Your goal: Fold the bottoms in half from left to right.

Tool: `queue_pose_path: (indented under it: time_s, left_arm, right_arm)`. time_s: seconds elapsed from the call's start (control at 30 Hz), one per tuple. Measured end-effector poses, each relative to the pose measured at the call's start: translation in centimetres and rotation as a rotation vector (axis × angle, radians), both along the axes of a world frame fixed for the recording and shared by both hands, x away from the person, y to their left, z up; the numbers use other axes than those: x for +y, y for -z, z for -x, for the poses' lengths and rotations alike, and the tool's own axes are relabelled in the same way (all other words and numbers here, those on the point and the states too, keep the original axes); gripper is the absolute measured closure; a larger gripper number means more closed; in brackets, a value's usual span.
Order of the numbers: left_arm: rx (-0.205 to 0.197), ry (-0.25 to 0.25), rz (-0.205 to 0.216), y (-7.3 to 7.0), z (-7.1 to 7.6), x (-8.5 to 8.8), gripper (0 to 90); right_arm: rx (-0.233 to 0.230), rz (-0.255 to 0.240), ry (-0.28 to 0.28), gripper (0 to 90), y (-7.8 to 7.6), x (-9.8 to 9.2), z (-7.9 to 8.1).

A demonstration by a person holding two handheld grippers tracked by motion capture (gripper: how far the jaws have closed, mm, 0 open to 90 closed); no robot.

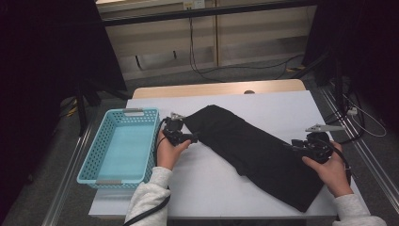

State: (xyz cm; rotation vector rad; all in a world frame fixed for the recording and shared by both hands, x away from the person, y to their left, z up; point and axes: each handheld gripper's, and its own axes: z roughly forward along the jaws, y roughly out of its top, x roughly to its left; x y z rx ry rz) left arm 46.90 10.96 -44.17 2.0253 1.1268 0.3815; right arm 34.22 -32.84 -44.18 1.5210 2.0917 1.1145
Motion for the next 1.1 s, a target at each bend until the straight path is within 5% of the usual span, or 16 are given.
queue_pose_path:
  time_s: [0.27,0.47,0.83,1.1]
  left_arm:
    - [0.012,-0.067,-0.008,-0.1,-2.0,-0.4,11.3]
    - [0.04,-0.112,-0.063,0.8,-3.1,-0.6,12.2]
    - [0.052,-0.158,-0.072,2.0,-3.7,-0.6,12.6]
    - [0.069,-0.196,-0.037,1.7,-3.7,-1.1,35.1]
  right_arm:
    - [-0.022,0.012,-0.042,36.7,0.0,0.9,0.4]
    - [-0.054,0.001,-0.069,34.7,-0.6,1.8,0.7]
    - [-0.059,-0.015,-0.074,32.7,-0.6,1.7,0.9]
    - [-0.058,-0.02,-0.074,32.7,-0.7,1.5,0.9]
